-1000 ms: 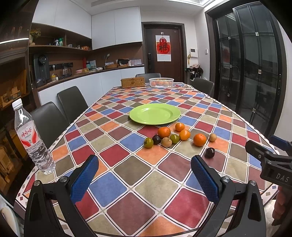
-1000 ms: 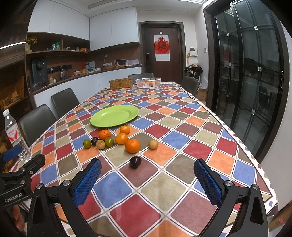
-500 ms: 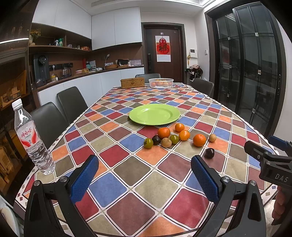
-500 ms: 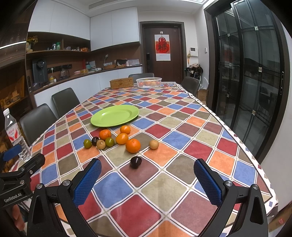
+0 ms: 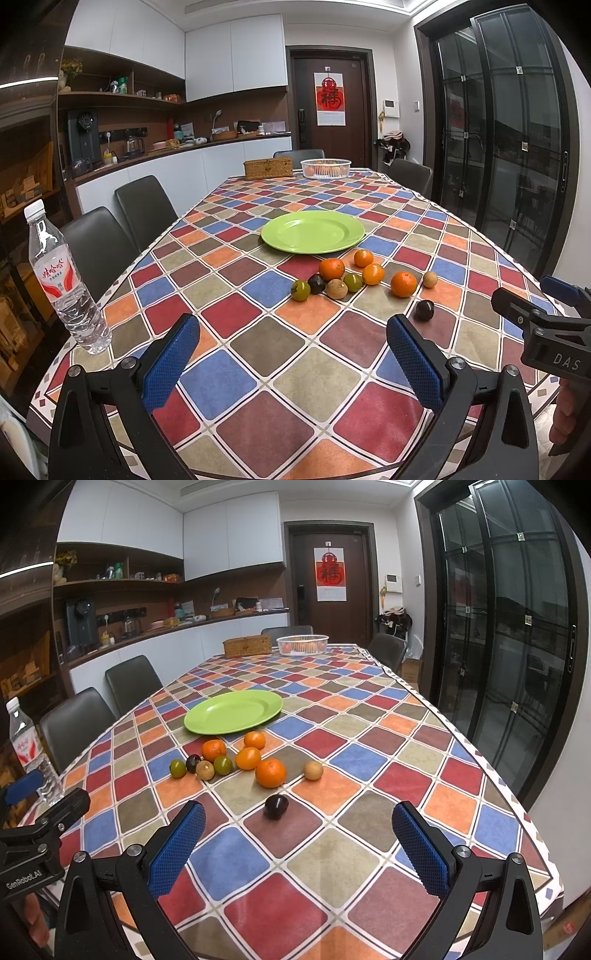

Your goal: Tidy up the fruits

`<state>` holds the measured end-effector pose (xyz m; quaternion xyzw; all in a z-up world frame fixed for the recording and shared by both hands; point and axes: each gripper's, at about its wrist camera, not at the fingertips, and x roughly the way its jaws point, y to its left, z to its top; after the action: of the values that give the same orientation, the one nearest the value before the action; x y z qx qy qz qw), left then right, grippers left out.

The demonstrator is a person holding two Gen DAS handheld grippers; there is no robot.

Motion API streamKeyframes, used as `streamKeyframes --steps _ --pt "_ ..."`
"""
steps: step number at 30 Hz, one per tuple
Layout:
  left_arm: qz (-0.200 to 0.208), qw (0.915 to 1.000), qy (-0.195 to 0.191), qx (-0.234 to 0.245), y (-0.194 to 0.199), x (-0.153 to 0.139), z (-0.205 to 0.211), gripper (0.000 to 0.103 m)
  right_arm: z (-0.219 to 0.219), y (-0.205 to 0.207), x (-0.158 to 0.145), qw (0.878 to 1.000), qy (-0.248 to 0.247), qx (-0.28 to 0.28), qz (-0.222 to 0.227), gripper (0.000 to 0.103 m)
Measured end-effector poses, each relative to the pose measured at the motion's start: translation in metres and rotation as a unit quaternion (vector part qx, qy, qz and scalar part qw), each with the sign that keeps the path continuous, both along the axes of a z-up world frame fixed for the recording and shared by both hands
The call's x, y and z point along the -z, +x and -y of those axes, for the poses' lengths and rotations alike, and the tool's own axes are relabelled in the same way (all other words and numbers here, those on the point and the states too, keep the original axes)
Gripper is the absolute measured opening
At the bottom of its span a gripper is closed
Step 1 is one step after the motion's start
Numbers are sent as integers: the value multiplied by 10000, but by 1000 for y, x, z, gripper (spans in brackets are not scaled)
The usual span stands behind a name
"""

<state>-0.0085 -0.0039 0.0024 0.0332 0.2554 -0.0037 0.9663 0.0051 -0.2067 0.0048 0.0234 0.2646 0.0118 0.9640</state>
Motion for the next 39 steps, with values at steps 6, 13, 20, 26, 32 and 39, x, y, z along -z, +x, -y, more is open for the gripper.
streamKeyframes --steps 6,13,20,26,32,39 --pt "-11 10000 -9 12 0 0 0 103 -2 3 5 10000 -13 -14 -53 102" --pt "-104 9999 14 16 6 3 1 103 -3 6 9 9999 -54 -17 -163 102" --pt "-308 9995 40 38 23 17 -1 103 -3 16 18 9993 -92 -47 -366 102" --pt "-518 9984 28 245 43 28 0 103 -7 29 28 9984 -156 -88 -545 102" --pt "-543 9972 114 503 63 33 6 94 -11 43 35 9974 -204 -172 -664 102" --pt "-600 9934 359 904 91 36 19 77 -15 65 39 9966 -256 -248 -746 97"
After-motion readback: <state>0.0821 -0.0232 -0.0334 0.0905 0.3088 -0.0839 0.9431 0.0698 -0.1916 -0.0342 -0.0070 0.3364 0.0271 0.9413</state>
